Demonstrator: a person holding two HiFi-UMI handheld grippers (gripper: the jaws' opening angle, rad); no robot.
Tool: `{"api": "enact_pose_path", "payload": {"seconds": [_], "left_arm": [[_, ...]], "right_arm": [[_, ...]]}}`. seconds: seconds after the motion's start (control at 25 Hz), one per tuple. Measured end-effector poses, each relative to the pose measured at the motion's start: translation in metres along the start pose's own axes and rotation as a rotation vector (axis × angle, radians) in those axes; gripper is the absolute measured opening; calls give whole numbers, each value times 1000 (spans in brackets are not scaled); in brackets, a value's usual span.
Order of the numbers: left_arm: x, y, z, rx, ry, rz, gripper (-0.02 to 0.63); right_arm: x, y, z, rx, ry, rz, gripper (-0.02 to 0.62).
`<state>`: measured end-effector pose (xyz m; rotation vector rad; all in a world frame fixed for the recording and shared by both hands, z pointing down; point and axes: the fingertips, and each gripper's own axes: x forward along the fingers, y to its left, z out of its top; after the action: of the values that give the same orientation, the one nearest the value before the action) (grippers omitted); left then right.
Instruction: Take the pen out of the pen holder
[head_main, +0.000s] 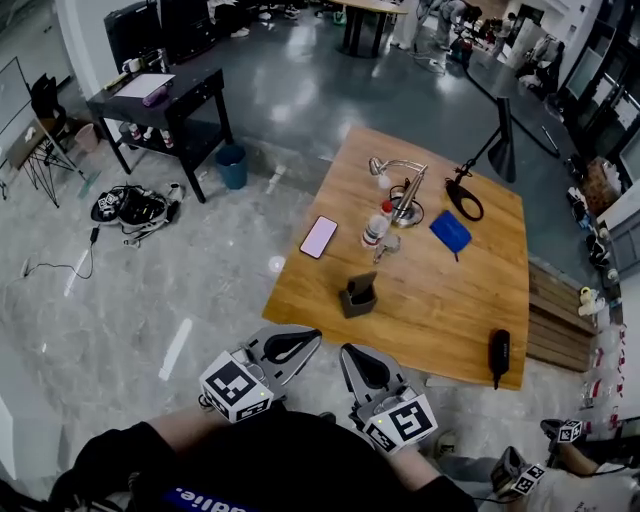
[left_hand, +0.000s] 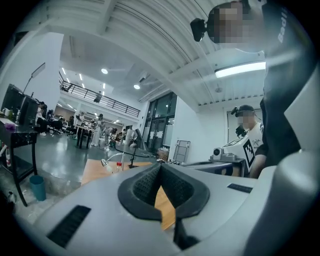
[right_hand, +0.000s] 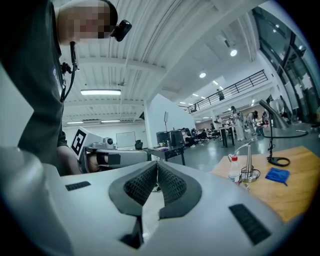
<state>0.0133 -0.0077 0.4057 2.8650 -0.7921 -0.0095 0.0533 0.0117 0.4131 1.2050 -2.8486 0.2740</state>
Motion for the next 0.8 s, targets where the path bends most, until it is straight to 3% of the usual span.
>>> {"api": "enact_pose_path", "payload": {"seconds": [0.4,0.8], "left_arm": [[23,59,-4,7,18,-162,6],[48,72,-9,23,59,-127,6]], "right_arm": [[57,-42,-22,26,78,-170,6],[70,-103,-65,47,189,-213,8]]}}
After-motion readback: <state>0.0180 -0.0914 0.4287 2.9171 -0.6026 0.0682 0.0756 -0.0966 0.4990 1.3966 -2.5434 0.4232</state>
